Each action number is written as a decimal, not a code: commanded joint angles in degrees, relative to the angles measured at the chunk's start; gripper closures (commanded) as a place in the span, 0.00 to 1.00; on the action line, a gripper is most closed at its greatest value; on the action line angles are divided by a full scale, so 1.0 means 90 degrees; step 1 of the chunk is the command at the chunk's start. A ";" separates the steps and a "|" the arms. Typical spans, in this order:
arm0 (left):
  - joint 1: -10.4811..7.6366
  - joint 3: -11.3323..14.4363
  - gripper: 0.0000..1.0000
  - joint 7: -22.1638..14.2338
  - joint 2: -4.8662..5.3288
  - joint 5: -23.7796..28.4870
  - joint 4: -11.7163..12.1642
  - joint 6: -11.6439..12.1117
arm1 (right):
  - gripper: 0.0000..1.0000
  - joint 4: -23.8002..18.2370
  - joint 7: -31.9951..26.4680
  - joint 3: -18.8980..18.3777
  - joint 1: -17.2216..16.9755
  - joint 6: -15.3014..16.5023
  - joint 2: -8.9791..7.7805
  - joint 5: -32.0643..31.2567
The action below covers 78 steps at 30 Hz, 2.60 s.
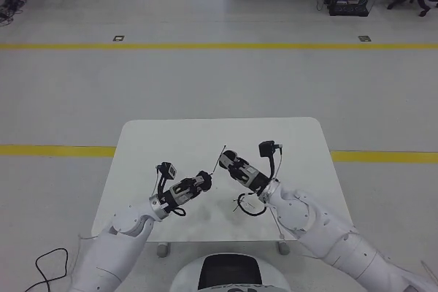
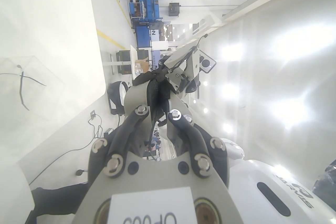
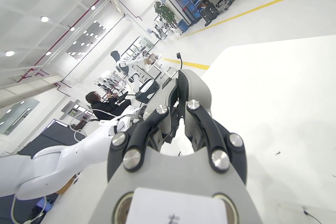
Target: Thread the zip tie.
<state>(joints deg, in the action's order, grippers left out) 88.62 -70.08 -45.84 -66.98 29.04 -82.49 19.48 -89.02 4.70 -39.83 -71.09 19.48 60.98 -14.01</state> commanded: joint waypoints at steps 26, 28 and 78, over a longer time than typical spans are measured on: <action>0.0000 0.0000 1.00 0.0000 0.0000 0.0000 0.0000 0.0000 | 1.00 0.0137 -0.0241 -0.0224 -0.0134 0.0000 0.0233 -0.0221; 0.0000 0.0000 1.00 0.0000 0.0000 0.0000 0.0000 0.0000 | 1.00 0.0131 -0.0267 -0.0239 -0.0153 0.0000 0.0246 -0.0231; 0.0000 0.0000 1.00 0.0000 0.0000 0.0000 0.0000 0.0000 | 1.00 0.0059 -0.0496 -0.0596 -0.0378 0.0000 0.0428 -0.0430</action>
<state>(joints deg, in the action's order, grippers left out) 88.62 -70.08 -45.84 -66.98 29.04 -82.49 19.48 -88.50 0.32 -45.18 -74.47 19.48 64.82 -17.89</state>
